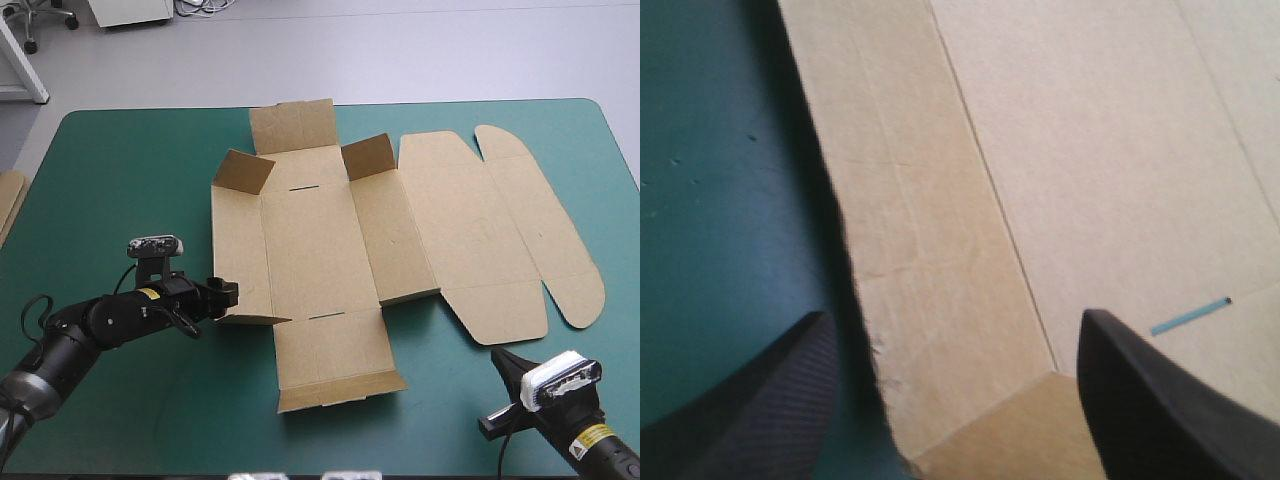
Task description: Fold the box
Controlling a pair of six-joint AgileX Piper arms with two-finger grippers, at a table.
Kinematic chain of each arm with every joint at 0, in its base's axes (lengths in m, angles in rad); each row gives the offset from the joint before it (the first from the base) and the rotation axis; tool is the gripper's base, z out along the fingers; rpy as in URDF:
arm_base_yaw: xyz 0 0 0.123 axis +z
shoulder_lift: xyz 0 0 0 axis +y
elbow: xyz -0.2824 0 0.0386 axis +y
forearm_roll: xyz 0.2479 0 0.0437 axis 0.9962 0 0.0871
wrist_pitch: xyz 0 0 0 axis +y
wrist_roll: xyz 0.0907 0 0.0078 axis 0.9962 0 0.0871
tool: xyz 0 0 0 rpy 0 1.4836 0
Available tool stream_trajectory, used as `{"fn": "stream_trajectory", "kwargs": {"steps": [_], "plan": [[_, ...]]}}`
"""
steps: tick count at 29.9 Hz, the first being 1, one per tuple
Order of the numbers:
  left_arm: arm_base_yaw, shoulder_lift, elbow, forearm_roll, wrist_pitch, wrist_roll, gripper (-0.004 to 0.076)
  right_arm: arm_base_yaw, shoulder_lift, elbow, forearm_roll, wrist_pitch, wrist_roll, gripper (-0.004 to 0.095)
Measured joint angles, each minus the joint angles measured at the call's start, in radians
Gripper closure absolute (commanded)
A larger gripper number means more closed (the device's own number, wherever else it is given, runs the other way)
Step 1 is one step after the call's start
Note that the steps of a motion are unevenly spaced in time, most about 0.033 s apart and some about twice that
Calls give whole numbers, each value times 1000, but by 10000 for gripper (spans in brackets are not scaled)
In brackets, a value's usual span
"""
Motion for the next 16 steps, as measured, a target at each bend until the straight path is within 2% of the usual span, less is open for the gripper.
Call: {"fn": "stream_trajectory", "kwargs": {"steps": [4, 6, 11, 16], "plan": [[95, 59, 0, -124, 8, 142, 228, 0, 0, 0, 4, -1, 0, 928], [147, 89, 0, -228, 34, 261, 228, 0, 0, 0, 4, -1, 0, 928], [238, 186, -5, -472, 124, 543, 228, 0, 0, 0, 4, -2, 0, 928], [258, 315, -20, -648, 233, 722, 228, 0, 0, 0, 5, -8, 0, 928]]}}
